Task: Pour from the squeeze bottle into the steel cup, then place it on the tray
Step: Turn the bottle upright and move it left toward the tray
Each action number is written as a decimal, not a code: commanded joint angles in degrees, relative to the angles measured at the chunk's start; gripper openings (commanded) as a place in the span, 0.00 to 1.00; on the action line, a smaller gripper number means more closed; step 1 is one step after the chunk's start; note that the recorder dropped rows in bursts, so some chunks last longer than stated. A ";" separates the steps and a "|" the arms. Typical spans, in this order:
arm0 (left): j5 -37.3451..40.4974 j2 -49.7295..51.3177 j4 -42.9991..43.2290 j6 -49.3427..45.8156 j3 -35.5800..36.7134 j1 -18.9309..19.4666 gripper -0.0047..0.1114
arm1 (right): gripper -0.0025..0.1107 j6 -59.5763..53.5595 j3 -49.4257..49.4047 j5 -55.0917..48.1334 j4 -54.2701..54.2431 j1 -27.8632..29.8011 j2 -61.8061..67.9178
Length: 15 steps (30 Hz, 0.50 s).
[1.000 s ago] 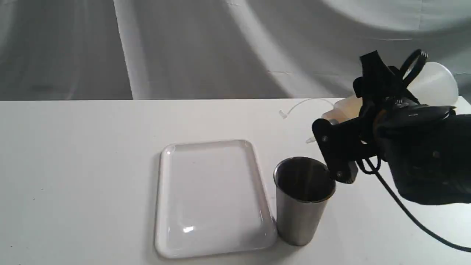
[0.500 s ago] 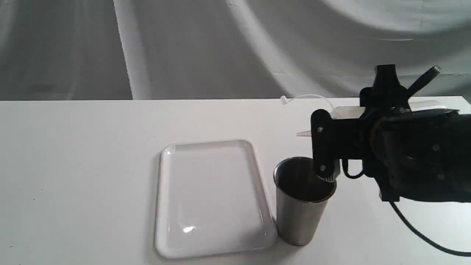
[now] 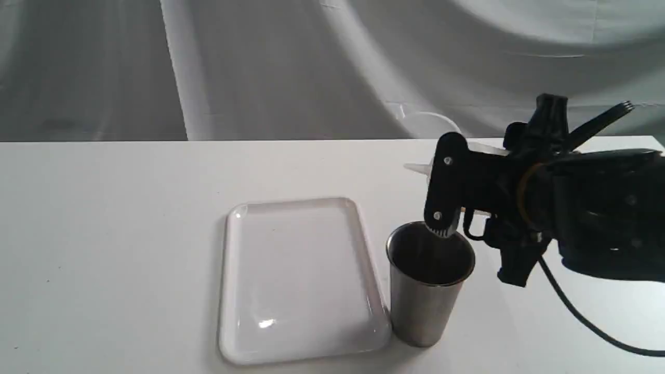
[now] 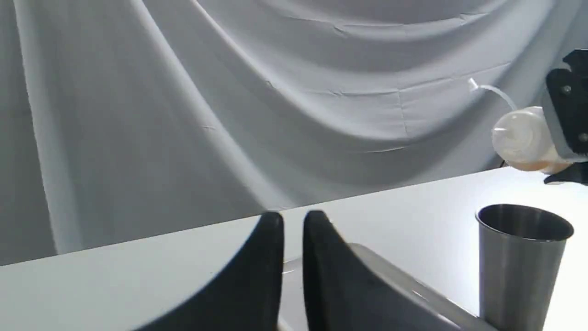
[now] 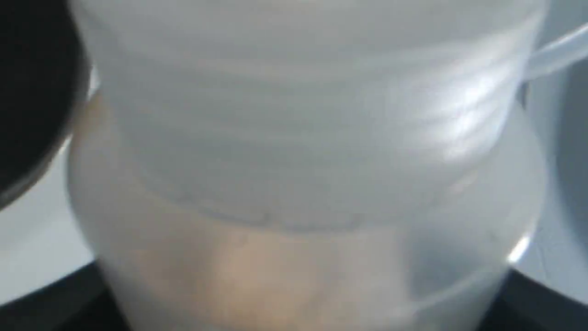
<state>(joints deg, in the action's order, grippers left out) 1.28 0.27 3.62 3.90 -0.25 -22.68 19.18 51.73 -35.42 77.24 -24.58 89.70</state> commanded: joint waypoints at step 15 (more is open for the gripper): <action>-0.58 -0.27 0.24 -0.01 0.25 0.11 0.11 | 0.02 30.67 0.04 1.05 -4.77 -0.01 -9.84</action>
<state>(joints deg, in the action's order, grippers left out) 1.28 0.27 3.62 3.90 -0.25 -22.68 47.50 51.73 -34.47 72.43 -24.58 80.87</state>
